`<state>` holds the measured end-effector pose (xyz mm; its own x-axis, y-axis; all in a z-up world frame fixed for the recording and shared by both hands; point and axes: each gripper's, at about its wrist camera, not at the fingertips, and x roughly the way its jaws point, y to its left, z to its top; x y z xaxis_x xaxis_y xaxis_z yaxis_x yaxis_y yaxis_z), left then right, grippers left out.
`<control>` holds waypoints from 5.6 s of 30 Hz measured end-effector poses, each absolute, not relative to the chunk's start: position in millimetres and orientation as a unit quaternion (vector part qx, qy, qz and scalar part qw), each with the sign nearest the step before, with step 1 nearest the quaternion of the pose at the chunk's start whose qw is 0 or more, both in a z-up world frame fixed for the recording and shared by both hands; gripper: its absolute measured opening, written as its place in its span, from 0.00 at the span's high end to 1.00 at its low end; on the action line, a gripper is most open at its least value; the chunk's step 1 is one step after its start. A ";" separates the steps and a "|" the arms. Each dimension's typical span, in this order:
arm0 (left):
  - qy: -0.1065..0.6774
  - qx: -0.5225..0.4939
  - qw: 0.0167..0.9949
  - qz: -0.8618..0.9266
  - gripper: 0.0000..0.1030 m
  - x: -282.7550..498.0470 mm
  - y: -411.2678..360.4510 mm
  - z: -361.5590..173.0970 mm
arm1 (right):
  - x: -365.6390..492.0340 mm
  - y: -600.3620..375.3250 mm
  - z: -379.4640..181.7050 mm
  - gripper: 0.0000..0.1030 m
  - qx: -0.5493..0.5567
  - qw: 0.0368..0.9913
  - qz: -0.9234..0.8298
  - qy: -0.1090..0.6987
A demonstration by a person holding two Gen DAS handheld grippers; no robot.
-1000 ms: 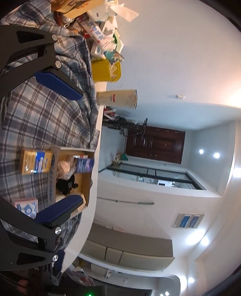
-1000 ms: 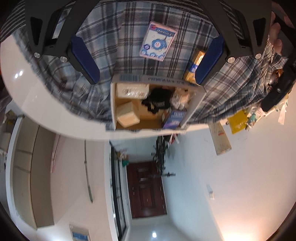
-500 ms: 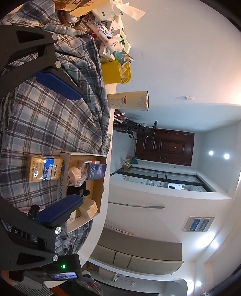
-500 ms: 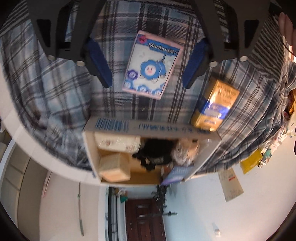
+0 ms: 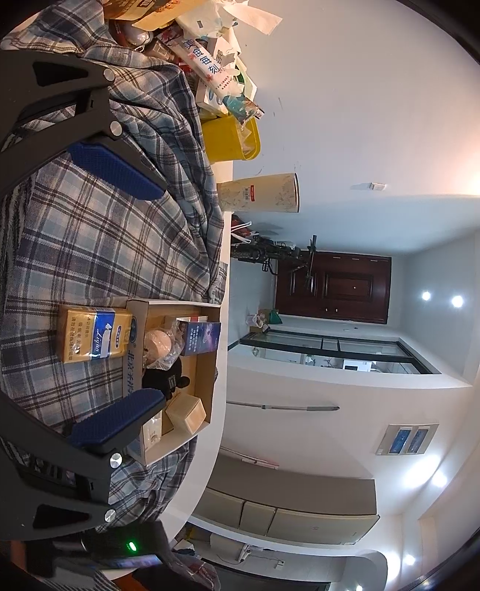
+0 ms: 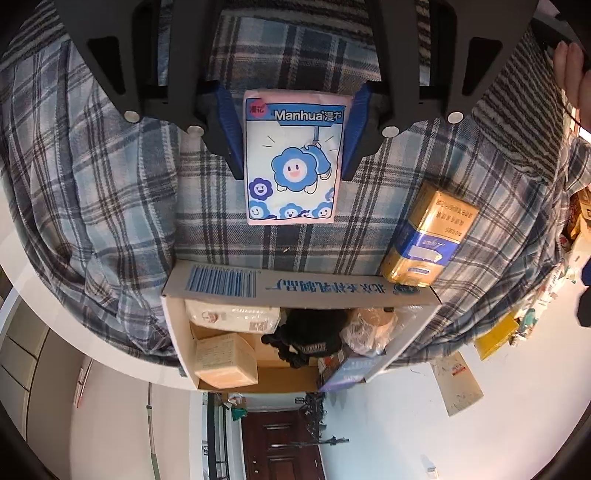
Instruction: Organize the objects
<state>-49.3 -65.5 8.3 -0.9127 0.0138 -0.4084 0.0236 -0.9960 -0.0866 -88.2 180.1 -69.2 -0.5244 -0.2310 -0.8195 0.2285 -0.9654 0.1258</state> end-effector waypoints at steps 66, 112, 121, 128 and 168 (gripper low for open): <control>-0.030 0.398 -0.071 -0.914 0.47 -101.0 -11.0 -23.4 | -118.1 273.7 -16.3 0.53 0.319 0.084 -0.942 -0.065; 0.069 0.450 -0.119 -0.882 0.21 -302.5 49.1 -37.4 | -227.3 275.0 5.9 0.53 0.334 0.053 -0.939 -0.055; 0.028 0.363 -0.092 -0.927 0.14 -240.3 14.8 16.0 | -220.2 267.7 18.4 0.53 0.327 0.067 -0.941 -0.060; 0.068 0.275 -0.078 -0.956 0.00 -206.2 -17.9 23.8 | -221.9 245.7 6.3 0.53 0.390 0.107 -0.912 -0.069; 0.031 0.213 -0.095 -0.972 0.00 -164.0 -7.0 64.8 | -183.0 229.5 31.7 0.28 0.348 0.126 -0.928 -0.044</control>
